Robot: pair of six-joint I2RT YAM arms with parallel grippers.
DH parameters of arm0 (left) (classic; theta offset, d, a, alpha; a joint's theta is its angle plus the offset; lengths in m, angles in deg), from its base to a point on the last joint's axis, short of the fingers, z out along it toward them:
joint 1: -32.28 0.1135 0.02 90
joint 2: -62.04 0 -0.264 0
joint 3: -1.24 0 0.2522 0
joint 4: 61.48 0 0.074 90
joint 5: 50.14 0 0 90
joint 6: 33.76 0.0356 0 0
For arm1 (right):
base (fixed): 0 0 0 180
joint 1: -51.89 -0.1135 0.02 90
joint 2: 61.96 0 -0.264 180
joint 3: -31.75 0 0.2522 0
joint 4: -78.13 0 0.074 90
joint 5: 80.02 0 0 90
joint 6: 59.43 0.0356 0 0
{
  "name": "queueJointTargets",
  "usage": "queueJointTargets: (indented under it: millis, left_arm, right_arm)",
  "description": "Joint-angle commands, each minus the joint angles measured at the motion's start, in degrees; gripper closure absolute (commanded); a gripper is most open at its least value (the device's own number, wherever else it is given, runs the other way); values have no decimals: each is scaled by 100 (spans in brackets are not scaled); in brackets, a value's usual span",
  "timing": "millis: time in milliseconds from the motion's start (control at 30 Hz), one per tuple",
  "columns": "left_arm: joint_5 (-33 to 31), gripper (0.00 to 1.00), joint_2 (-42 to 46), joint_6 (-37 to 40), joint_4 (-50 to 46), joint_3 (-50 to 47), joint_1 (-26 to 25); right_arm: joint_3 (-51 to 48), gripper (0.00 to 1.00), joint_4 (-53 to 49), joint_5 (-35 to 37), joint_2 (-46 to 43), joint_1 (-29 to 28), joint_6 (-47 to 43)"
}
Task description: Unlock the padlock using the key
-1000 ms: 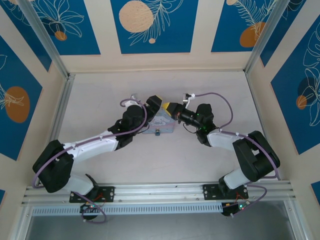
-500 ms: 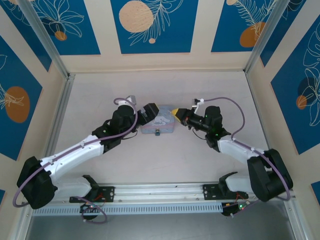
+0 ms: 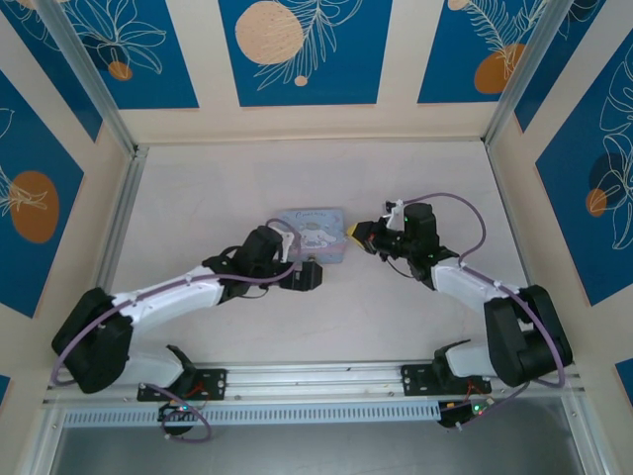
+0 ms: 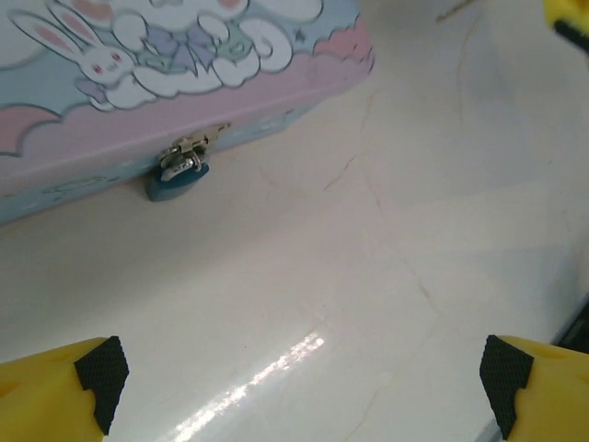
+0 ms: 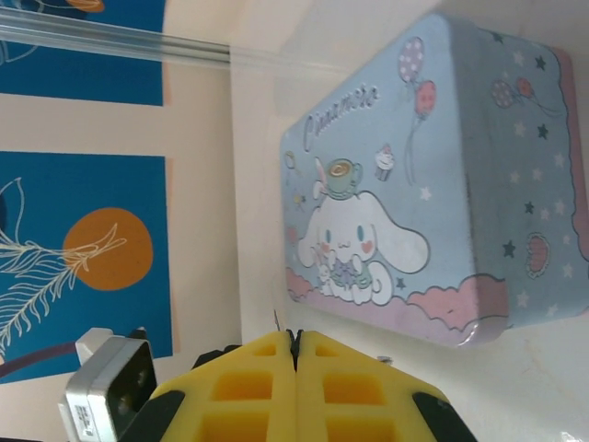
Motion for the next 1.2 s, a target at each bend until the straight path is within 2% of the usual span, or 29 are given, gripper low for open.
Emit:
queueJointTargets:
  millis: [0,233,467,733,967,1167]
  left_arm:
    - [77,1,-359,365,618,13,-53]
    - [-522,5,-938,223,1915,-327,-60]
    - [-674,7,-1547,188,2374,-269,-63]
    - [-1311,10,-2091,411,2899,-199,-64]
    - [-1039,12,-2478,377,3182,44,-62]
    - [-678,12,-2482,36,3496,132,-68]
  right_arm:
    - [199,100,262,-79,228,-68,20]
    - [388,100,574,-37,710,-144,193]
    - [653,100,715,-30,1218,-219,244]
    - [958,100,855,-137,1697,-176,279]
    - [1080,100,992,-267,2052,-63,332]
    - [1052,100,1160,-318,2209,-22,384]
